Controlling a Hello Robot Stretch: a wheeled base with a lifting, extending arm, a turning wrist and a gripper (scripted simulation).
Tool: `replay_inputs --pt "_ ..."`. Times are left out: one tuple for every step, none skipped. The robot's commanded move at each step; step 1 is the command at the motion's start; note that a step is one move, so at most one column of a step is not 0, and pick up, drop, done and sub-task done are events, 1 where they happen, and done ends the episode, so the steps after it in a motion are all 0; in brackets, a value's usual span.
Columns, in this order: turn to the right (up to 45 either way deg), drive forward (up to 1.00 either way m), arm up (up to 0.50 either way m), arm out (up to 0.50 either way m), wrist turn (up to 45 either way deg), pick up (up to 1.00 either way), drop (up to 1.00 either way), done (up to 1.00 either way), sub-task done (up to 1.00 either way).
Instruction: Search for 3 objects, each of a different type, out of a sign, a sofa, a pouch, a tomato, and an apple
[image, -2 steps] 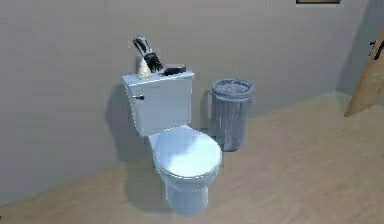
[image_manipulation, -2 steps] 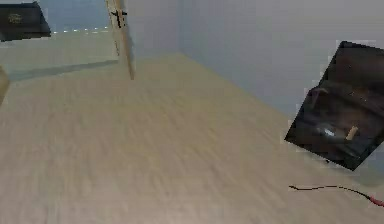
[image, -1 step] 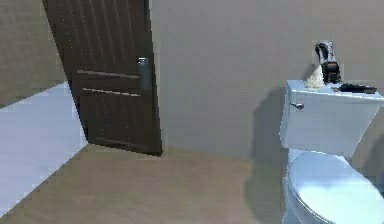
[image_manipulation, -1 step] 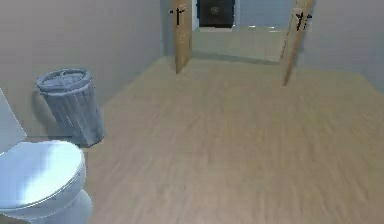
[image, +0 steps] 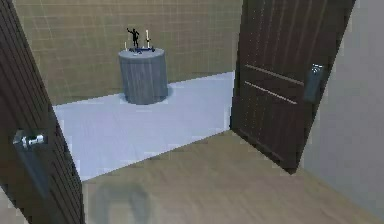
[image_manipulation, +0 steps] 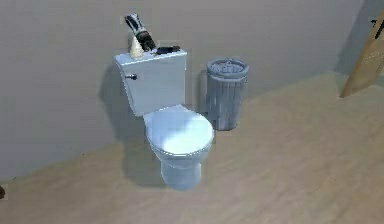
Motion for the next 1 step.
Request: replay_inputs --pt "0.0 0.75 0.0 0.0 0.0 0.0 0.0 0.0 0.0"
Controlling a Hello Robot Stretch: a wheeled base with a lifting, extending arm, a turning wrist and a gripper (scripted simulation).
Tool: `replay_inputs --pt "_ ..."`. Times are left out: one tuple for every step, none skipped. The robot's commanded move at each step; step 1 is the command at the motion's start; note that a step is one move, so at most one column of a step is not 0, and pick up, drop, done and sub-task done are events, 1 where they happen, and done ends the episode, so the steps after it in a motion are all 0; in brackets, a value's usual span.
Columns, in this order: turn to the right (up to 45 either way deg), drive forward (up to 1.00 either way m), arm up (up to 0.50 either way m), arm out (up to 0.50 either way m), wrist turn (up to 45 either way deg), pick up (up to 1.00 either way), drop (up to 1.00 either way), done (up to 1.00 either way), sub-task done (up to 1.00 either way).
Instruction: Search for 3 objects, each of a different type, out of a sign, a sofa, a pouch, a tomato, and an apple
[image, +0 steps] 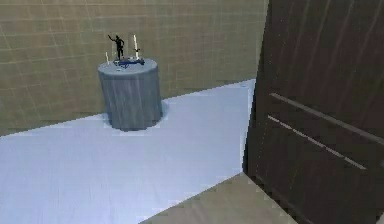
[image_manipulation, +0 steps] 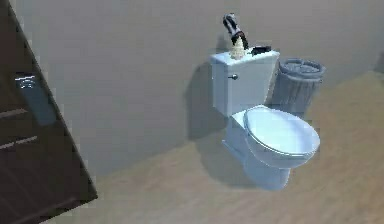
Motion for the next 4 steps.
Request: replay_inputs --pt "-36.0 0.0 0.0 0.0 0.0 0.0 0.0 0.0 0.0" --pt "0.0 1.0 0.0 0.0 0.0 0.0 0.0 0.0 0.0" --pt "0.0 0.35 0.0 0.0 0.0 0.0 0.0 0.0 0.0" --pt "-36.0 0.0 0.0 0.0 0.0 0.0 0.0 0.0 0.0"
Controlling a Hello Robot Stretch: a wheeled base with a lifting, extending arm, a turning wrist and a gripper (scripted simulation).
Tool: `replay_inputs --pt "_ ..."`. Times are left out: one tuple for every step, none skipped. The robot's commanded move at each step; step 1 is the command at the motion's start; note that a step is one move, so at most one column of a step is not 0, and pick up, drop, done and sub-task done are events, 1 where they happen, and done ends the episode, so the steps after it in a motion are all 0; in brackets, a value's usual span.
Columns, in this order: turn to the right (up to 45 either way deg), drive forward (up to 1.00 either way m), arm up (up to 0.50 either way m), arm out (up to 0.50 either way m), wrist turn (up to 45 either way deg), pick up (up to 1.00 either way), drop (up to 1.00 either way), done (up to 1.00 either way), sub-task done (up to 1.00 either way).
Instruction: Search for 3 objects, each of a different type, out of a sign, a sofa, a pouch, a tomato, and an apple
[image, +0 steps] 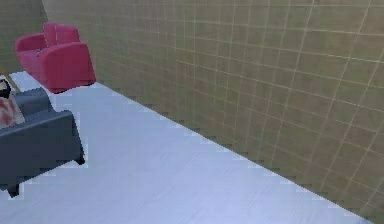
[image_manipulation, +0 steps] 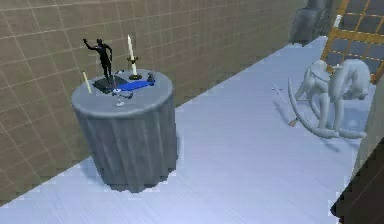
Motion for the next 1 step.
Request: replay_inputs --pt "0.0 0.35 0.0 0.0 0.0 0.0 0.0 0.0 0.0"
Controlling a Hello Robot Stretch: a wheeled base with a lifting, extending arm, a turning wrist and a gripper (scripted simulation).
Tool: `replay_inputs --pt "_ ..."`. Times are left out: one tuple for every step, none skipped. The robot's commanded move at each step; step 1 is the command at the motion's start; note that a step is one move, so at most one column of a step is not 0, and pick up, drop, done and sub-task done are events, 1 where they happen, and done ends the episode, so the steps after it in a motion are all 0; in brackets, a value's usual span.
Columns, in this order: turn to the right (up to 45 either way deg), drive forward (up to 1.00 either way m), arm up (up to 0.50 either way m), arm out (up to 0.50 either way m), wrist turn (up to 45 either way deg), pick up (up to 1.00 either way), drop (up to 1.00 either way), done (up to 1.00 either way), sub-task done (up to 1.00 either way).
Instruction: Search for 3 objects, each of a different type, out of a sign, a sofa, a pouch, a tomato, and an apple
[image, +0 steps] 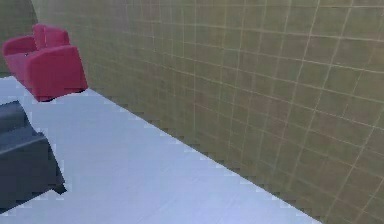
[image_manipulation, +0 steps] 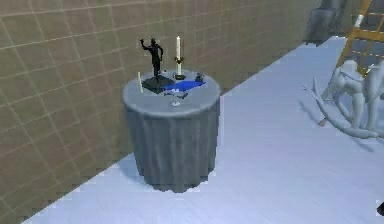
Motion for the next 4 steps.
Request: replay_inputs --pt "-21.0 0.0 0.0 0.0 0.0 0.0 0.0 0.0 0.0" --pt "0.0 1.0 0.0 0.0 0.0 0.0 0.0 0.0 0.0" --pt "0.0 0.65 0.0 0.0 0.0 0.0 0.0 0.0 0.0" --pt "-30.0 0.0 0.0 0.0 0.0 0.0 0.0 0.0 0.0"
